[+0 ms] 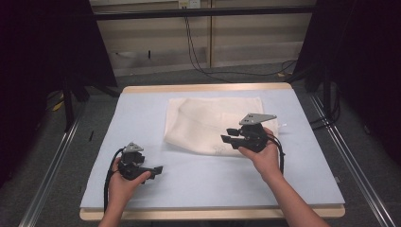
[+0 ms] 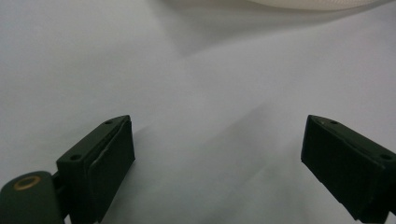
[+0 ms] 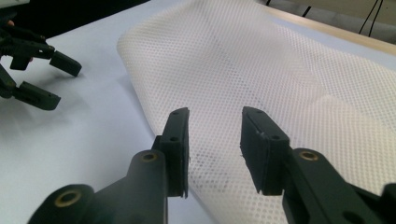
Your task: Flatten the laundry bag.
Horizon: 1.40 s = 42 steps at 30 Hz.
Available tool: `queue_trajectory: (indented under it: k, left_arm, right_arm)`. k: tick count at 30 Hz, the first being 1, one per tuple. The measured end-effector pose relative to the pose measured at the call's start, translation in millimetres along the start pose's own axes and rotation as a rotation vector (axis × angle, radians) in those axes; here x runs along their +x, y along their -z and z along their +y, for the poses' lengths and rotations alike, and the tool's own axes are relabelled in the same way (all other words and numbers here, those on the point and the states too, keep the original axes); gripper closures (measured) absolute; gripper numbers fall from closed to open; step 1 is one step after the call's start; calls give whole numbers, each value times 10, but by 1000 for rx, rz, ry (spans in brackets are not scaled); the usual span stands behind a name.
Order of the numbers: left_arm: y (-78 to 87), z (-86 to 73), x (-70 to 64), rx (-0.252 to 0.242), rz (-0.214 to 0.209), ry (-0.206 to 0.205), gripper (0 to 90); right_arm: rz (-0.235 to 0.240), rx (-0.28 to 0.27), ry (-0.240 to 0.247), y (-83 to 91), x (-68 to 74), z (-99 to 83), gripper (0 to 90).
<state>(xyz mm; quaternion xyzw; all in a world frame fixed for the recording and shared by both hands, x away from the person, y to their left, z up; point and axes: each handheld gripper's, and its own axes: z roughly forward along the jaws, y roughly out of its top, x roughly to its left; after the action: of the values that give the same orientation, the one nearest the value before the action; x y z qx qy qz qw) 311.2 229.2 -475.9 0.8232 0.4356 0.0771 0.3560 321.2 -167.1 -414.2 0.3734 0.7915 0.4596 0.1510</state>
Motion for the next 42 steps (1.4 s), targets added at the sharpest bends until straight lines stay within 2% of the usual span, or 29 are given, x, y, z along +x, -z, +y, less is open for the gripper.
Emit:
queue_trajectory:
  k: [6, 9, 10, 12, 14, 17, 18, 22, 24, 27, 29, 30, 36, 39, 40, 42]
  left_arm:
    - [-8, 4, -2, 2, 0, 3, 103]
    - [-1, 12, 2, -3, 9, 25, 106]
    - [7, 20, 8, -2, 9, 20, 106]
    - [11, 34, -4, -20, 15, 39, 112]
    - [15, 49, -12, -21, 12, 32, 119]
    - [1, 92, -51, -21, 31, 32, 128]
    - [-3, 123, -49, -18, 21, 22, 132]
    - [-58, 241, -81, -56, -3, 33, 146]
    - [-96, 291, -76, -56, -15, 32, 154]
    - [-122, 336, -58, -48, -10, 23, 183]
    - [-126, 366, -39, -42, 0, 12, 190]
    - [-137, 382, -36, -51, 5, 20, 204]
    - [-151, 473, -46, -42, 3, -8, 244]
    - [-164, 520, -60, -48, -11, 10, 272]
    - [-170, 537, -53, -33, -2, -3, 283]
    - [-198, 558, -55, -35, -4, 2, 292]
  right_arm:
    - [-22, 14, -12, 29, -94, -133, 593]
    - [-38, 20, -31, 70, -159, -213, 574]
    - [-43, 21, -35, 82, -175, -234, 569]
    - [-54, 27, -40, 118, -221, -288, 547]
    - [-75, 36, -51, 155, -265, -340, 515]
    - [-93, 41, -64, 215, -334, -428, 503]
    - [-100, 46, -69, 229, -347, -453, 502]
    - [-127, 70, -69, 296, -394, -541, 482]
    - [-141, 71, -79, 329, -420, -577, 463]
    - [-165, 88, -95, 384, -477, -645, 434]
    - [-180, 87, -101, 409, -508, -682, 429]
    - [-186, 86, -112, 425, -520, -701, 425]
    - [-234, 65, -142, 582, -607, -763, 410]
    - [-266, 61, -160, 686, -660, -802, 404]
    - [-269, 67, -168, 707, -678, -823, 403]
    - [-278, 78, -176, 730, -700, -866, 402]
